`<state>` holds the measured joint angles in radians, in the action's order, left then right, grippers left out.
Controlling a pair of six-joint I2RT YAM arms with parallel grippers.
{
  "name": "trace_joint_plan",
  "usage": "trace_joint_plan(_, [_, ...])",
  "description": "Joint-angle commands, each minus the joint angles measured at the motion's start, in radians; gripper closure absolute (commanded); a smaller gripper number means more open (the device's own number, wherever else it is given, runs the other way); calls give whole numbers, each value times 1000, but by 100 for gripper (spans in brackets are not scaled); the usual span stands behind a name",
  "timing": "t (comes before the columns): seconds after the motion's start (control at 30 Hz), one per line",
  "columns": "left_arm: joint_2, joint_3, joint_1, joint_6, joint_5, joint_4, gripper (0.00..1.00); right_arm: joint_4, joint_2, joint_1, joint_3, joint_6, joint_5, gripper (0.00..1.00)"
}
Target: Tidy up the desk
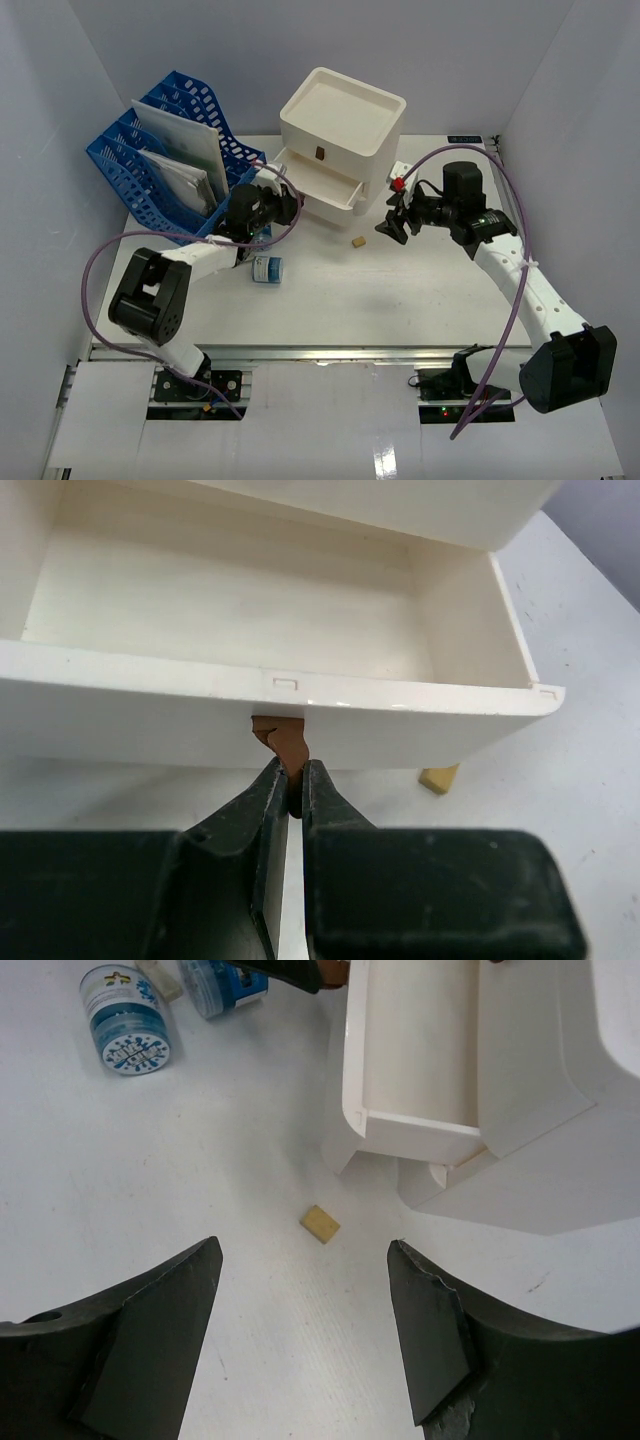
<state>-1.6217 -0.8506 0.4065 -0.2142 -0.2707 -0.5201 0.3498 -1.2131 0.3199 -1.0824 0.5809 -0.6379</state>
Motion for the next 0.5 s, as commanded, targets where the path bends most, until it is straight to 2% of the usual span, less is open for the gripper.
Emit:
trace_joint_plan(0.0, [149, 51, 3, 15, -57, 1, 96, 77, -1, -4, 13, 53, -56, 26])
trace_joint_plan(0.2, [182, 40, 2, 13, -50, 54, 44, 130, -59, -4, 46, 72, -50, 22])
trace_joint_plan(0.23, [188, 34, 2, 11, -51, 61, 38, 130, -68, -3, 55, 69, -44, 22])
trace_joint_plan(0.37, [219, 5, 3, 22, -61, 112, 23, 113, -86, 0, 82, 58, -8, 19])
trace_joint_plan(0.47, [272, -10, 2, 57, -57, 174, 18, 92, -99, 5, 95, 53, 7, 19])
